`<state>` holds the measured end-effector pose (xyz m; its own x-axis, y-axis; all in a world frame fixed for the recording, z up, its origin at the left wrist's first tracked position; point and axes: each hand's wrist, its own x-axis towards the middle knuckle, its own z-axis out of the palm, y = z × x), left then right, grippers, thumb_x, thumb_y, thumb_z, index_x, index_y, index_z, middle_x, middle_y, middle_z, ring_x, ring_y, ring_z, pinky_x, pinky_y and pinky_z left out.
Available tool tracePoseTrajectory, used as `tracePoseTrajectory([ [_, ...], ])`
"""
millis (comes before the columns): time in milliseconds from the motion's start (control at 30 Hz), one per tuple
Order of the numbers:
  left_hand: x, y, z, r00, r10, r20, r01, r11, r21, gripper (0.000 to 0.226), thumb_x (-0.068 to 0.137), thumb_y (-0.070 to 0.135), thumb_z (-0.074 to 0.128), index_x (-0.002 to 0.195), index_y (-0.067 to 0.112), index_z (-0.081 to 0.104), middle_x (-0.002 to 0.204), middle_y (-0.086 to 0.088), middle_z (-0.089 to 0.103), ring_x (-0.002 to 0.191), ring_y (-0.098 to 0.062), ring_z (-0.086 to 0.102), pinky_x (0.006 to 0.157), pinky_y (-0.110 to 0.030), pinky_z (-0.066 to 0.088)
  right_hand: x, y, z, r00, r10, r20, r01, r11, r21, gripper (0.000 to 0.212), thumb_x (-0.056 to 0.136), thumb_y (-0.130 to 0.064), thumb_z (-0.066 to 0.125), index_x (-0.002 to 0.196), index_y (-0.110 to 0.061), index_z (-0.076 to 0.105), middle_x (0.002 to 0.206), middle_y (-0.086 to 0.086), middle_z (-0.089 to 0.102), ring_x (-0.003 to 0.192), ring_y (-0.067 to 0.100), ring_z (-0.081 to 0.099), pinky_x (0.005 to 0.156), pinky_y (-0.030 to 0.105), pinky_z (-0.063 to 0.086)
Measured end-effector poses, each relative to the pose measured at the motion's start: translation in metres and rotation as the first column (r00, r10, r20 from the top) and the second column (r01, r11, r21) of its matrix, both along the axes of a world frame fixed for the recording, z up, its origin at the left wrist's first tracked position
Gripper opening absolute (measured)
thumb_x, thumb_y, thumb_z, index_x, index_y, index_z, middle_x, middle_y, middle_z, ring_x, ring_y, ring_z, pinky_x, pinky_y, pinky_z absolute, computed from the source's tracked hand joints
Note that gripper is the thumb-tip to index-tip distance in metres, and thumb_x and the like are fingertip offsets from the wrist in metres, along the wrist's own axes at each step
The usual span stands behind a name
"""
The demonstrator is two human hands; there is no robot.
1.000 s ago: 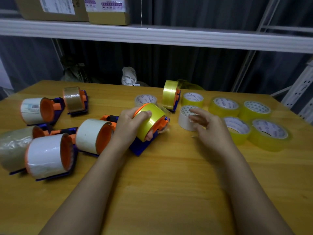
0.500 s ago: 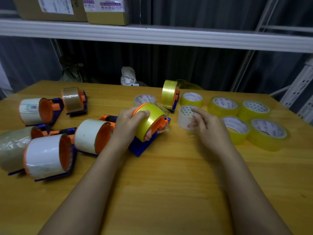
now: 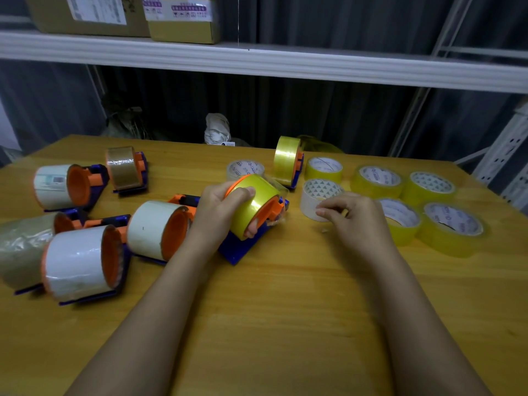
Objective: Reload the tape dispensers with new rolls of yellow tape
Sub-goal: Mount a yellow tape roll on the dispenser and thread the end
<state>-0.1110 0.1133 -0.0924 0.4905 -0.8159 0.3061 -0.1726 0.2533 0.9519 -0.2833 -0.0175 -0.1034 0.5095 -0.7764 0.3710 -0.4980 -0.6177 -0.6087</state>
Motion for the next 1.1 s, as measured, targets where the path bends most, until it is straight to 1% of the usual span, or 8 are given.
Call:
tracePoseTrajectory([
  [100,-0.001,0.001,0.001,1.0,0.022,0.0,-0.022,1.0,0.003,0.024,0.093,0.003,0.045,0.072,-0.002,0.056,0.041,-0.004,0.054,0.036,-0.015,0.051,0.041,-0.019,0.043,0.0,0.001,-0.001,0.987,0.026,-0.158,-0.039,0.996,-0.079,0.042,0.087,0.011,0.047,0.11,-0.014,0.073,0.117,-0.002,0.064,0.115,0.014,0.047,0.091,0.013,0.027],
  [300,-0.004,0.002,0.004,0.999,0.045,0.005,-0.045,0.999,0.001,0.027,0.093,0.002,0.044,0.068,0.004,0.055,0.041,0.001,0.053,0.038,-0.01,0.05,0.04,-0.016,0.04,0.002,-0.003,-0.004,0.997,-0.017,-0.076,0.014,0.999,-0.04,0.027,0.096,-0.035,0.053,0.091,-0.018,0.073,0.1,-0.008,0.056,0.102,0.007,0.038,0.077,0.018,0.024],
  [433,-0.002,0.003,0.002,1.0,0.021,-0.016,-0.02,1.0,0.009,0.023,0.093,0.004,0.045,0.074,0.002,0.058,0.044,-0.002,0.055,0.038,-0.016,0.051,0.04,-0.018,0.041,0.003,0.0,-0.005,1.0,-0.002,-0.023,0.001,1.0,-0.021,0.024,0.083,-0.019,0.072,0.096,-0.026,0.053,0.105,-0.007,0.045,0.107,0.014,0.044,0.085,0.025,0.037],
  [567,-0.002,0.003,0.004,1.0,0.018,-0.001,-0.018,1.0,0.008,0.025,0.093,0.003,0.045,0.072,0.004,0.058,0.043,-0.001,0.054,0.037,-0.015,0.051,0.04,-0.018,0.041,0.003,0.002,-0.001,0.998,0.032,0.05,-0.03,0.999,-0.032,0.011,0.082,-0.038,0.07,0.086,-0.028,0.067,0.102,-0.012,0.05,0.108,0.009,0.038,0.085,0.02,0.029],
  [700,-0.004,0.003,0.005,1.0,0.022,0.018,-0.022,1.0,0.006,0.024,0.093,0.003,0.045,0.073,0.003,0.057,0.044,-0.001,0.054,0.039,-0.012,0.051,0.04,-0.017,0.041,0.004,0.003,-0.001,0.993,0.069,0.099,-0.064,0.997,-0.051,0.012,0.093,-0.016,0.06,0.09,-0.028,0.059,0.097,-0.01,0.055,0.105,0.013,0.045,0.077,0.009,0.03],
  [833,-0.005,0.003,0.006,0.999,0.034,0.02,-0.034,0.999,0.0,0.025,0.093,0.002,0.045,0.072,0.008,0.058,0.043,0.001,0.053,0.039,-0.009,0.051,0.04,-0.015,0.04,0.003,0.006,-0.001,0.996,0.072,0.047,-0.071,0.997,-0.013,0.046,0.082,-0.011,0.073,0.103,-0.043,0.049,0.118,-0.011,0.035,0.117,0.003,0.025,0.094,0.021,0.024],
  [967,-0.004,0.004,0.005,0.999,0.035,0.024,-0.035,0.999,0.003,0.024,0.093,0.002,0.045,0.074,0.009,0.059,0.044,0.001,0.054,0.04,-0.01,0.051,0.04,-0.015,0.04,0.005,0.007,0.0,0.99,-0.001,0.14,0.007,0.999,-0.039,0.04,0.072,-0.026,0.082,0.093,-0.032,0.049,0.1,-0.011,0.04,0.1,0.004,0.033,0.08,0.013,0.028],
  [1100,-0.005,0.004,0.006,0.999,0.025,0.025,-0.025,1.0,0.002,0.025,0.093,0.002,0.045,0.072,0.007,0.058,0.043,0.001,0.054,0.04,-0.01,0.051,0.041,-0.016,0.04,0.003,0.005,0.001,0.986,0.07,0.155,-0.066,0.997,-0.026,0.032,0.08,-0.005,0.074,0.075,-0.024,0.049,0.076,-0.008,0.052,0.071,0.0,0.049,0.066,0.016,0.041],
])
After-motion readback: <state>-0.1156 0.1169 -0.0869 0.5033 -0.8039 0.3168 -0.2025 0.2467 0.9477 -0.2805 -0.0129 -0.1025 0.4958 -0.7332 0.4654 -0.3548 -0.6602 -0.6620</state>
